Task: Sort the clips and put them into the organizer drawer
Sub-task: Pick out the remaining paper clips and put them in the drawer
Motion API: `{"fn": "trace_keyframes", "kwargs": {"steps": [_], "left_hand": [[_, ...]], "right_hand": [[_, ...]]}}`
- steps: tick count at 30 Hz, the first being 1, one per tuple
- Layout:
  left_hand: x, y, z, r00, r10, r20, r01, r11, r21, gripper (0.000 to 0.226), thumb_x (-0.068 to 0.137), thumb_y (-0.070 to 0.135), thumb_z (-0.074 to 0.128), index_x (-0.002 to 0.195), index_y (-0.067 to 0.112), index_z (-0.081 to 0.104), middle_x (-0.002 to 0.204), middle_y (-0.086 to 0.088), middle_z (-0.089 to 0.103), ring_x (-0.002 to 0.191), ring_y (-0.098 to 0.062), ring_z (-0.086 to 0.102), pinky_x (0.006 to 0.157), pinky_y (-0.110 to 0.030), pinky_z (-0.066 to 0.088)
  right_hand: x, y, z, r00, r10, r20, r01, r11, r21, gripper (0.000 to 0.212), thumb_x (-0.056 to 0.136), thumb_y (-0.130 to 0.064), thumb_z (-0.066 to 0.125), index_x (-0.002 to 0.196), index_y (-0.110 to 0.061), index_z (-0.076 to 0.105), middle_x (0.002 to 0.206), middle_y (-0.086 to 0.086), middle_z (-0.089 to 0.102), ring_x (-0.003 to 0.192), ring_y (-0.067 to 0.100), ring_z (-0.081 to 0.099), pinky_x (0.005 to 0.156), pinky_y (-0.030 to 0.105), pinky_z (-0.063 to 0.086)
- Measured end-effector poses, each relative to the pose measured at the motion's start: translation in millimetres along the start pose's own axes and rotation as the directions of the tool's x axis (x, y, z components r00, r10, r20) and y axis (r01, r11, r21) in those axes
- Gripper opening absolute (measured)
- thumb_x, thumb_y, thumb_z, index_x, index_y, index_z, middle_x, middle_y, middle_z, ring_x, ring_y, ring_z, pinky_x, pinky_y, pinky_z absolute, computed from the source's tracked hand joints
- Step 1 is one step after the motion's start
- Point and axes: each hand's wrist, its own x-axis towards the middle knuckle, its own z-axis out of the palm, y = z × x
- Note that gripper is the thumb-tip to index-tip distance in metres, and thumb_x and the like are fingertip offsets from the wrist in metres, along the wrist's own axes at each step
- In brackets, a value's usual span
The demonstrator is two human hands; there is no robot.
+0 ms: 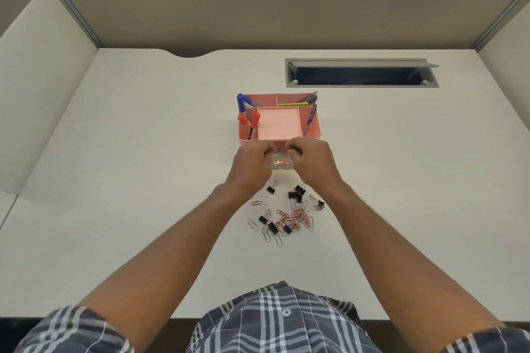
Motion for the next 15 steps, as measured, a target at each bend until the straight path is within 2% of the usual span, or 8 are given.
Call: {"fn": "trace_keyframes", "kwargs": {"steps": [4, 6, 8, 10, 12, 15], "left_hand": [[-1, -2, -5, 0.999, 0.004, -0.046, -0.007, 0.997, -0.074, 0.015, 0.090, 0.000, 0.057, 0.098, 0.008, 0.067, 0.089, -0.004, 0.067, 0.082, -0.019, 0.061, 0.075, -0.037, 0.056], [-14, -7, -10, 0.992, 0.048, -0.113, -0.060, 0.992, -0.108, 0.015, 0.088, -0.002, 0.057, 0.094, 0.008, 0.065, 0.086, -0.003, 0.065, 0.078, -0.017, 0.059, 0.069, -0.031, 0.054], [-35, -18, -6, 0.989, 0.041, -0.140, -0.057, 0.992, -0.116, 0.015, 0.086, -0.004, 0.057, 0.089, 0.010, 0.063, 0.082, -0.001, 0.063, 0.072, -0.016, 0.057, 0.063, -0.029, 0.049], [-58, -34, 5, 0.996, -0.040, -0.079, 0.034, 0.996, -0.077, 0.014, 0.087, 0.001, 0.058, 0.092, 0.012, 0.064, 0.087, 0.001, 0.064, 0.075, -0.015, 0.057, 0.067, -0.029, 0.049], [-76, -50, 19, 0.985, -0.161, 0.068, 0.159, 0.987, 0.032, 0.016, 0.090, 0.009, 0.059, 0.104, 0.013, 0.065, 0.098, -0.001, 0.062, 0.087, -0.018, 0.059, 0.078, -0.032, 0.050], [-91, -63, 30, 0.951, -0.251, 0.182, 0.216, 0.957, 0.194, 0.027, 0.091, 0.020, 0.061, 0.117, 0.013, 0.063, 0.110, -0.006, 0.057, 0.105, -0.023, 0.054, 0.087, -0.030, 0.044]], "right_hand": [[-3, 0, -3, 0.999, 0.020, -0.029, -0.019, 1.000, 0.012, 0.023, 0.093, -0.012, 0.055, 0.106, -0.013, 0.074, 0.099, 0.006, 0.074, 0.091, 0.020, 0.066, 0.084, 0.035, 0.054], [-12, 1, -7, 0.998, 0.029, -0.053, -0.026, 0.998, 0.050, 0.020, 0.091, -0.012, 0.056, 0.099, -0.015, 0.075, 0.091, -0.001, 0.073, 0.081, 0.015, 0.065, 0.075, 0.029, 0.053], [-26, 3, -6, 0.998, 0.064, 0.026, -0.064, 0.998, 0.023, 0.017, 0.090, -0.015, 0.058, 0.092, -0.020, 0.074, 0.082, -0.008, 0.069, 0.072, 0.011, 0.061, 0.068, 0.025, 0.048], [-40, 9, 4, 0.968, 0.144, 0.206, -0.124, 0.986, -0.108, 0.013, 0.089, -0.022, 0.060, 0.088, -0.022, 0.073, 0.085, -0.006, 0.070, 0.078, 0.015, 0.063, 0.070, 0.027, 0.049], [-55, 17, 22, 0.918, 0.206, 0.339, -0.115, 0.956, -0.272, 0.013, 0.089, -0.025, 0.061, 0.089, -0.018, 0.073, 0.094, 0.000, 0.070, 0.087, 0.021, 0.063, 0.075, 0.029, 0.049], [-73, 24, 47, 0.903, 0.203, 0.378, -0.030, 0.909, -0.416, 0.021, 0.092, -0.026, 0.058, 0.094, -0.009, 0.070, 0.102, 0.009, 0.064, 0.096, 0.029, 0.060, 0.077, 0.035, 0.050]]}}
